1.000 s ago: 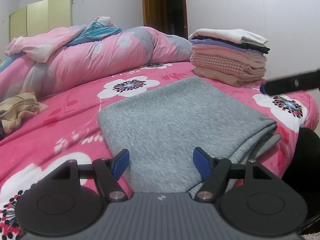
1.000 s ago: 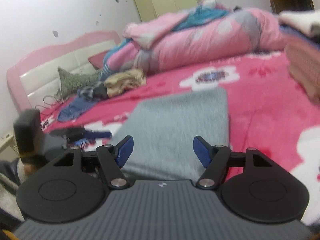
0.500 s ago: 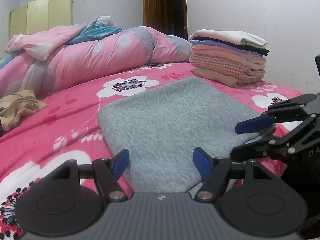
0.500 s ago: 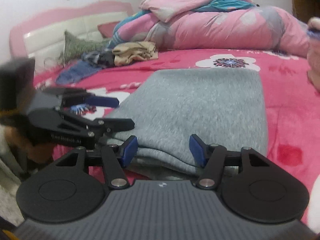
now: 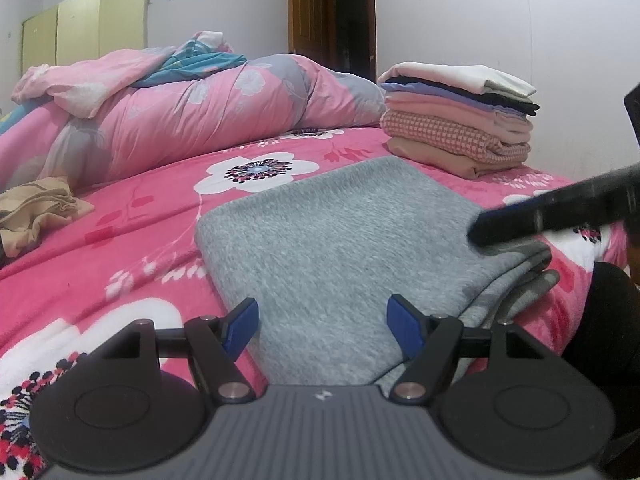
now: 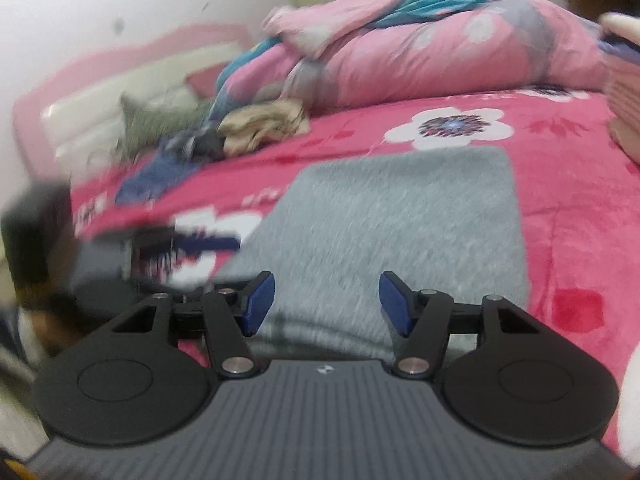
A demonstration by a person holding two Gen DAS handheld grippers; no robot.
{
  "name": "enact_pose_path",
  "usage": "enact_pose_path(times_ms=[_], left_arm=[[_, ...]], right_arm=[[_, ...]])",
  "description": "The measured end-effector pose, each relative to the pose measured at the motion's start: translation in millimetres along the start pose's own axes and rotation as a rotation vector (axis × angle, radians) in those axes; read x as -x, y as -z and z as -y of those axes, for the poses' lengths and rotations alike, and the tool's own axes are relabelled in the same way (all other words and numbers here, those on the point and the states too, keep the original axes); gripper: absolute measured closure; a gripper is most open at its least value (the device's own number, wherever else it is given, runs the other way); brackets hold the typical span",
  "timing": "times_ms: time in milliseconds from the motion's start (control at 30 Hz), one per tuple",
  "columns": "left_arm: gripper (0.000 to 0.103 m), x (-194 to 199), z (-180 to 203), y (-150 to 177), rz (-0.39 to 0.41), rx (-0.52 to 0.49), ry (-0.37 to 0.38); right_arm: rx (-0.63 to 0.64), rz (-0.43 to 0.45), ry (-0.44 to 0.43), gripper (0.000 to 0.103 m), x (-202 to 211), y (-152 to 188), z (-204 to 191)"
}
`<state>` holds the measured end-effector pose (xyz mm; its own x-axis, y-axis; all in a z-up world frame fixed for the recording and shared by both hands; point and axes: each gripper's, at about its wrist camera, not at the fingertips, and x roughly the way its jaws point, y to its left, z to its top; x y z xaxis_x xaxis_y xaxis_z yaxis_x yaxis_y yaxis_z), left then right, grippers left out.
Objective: Fold clothes
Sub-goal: 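Position both open grippers at opposite ends of the folded cloth's edge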
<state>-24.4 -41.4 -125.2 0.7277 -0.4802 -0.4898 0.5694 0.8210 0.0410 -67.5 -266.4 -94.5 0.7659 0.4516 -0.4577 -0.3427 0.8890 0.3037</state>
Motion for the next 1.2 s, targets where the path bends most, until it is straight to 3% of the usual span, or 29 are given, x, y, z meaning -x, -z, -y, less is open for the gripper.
enact_pose_path(times_ms=[67,167,267,433,967,1200], left_arm=[[0.031,0,0,0,0.001,0.000,0.000],[0.031,0,0,1,0.002,0.002,0.000],[0.030,0,0,1,0.002,0.006,0.001],[0.030,-1,0,0,0.001,0.005,-0.002],[0.030,0,-1,2,0.003,0.014,-0.004],[0.030,0,1,1,0.001,0.014,-0.009]], right_arm=[[-0.071,0.037,-0.002,0.045,5,-6,8],[-0.071,0.061,0.051,0.045,7,-9,10],[-0.008,0.005,0.109,0.045,-4,-1,7],[0.255,-0.062,0.220,0.039,-25,18,-23],[0.246,-0.051,0.205,0.036,-24,19,-21],[0.250,-0.043,0.194,0.027,-23,24,-20]])
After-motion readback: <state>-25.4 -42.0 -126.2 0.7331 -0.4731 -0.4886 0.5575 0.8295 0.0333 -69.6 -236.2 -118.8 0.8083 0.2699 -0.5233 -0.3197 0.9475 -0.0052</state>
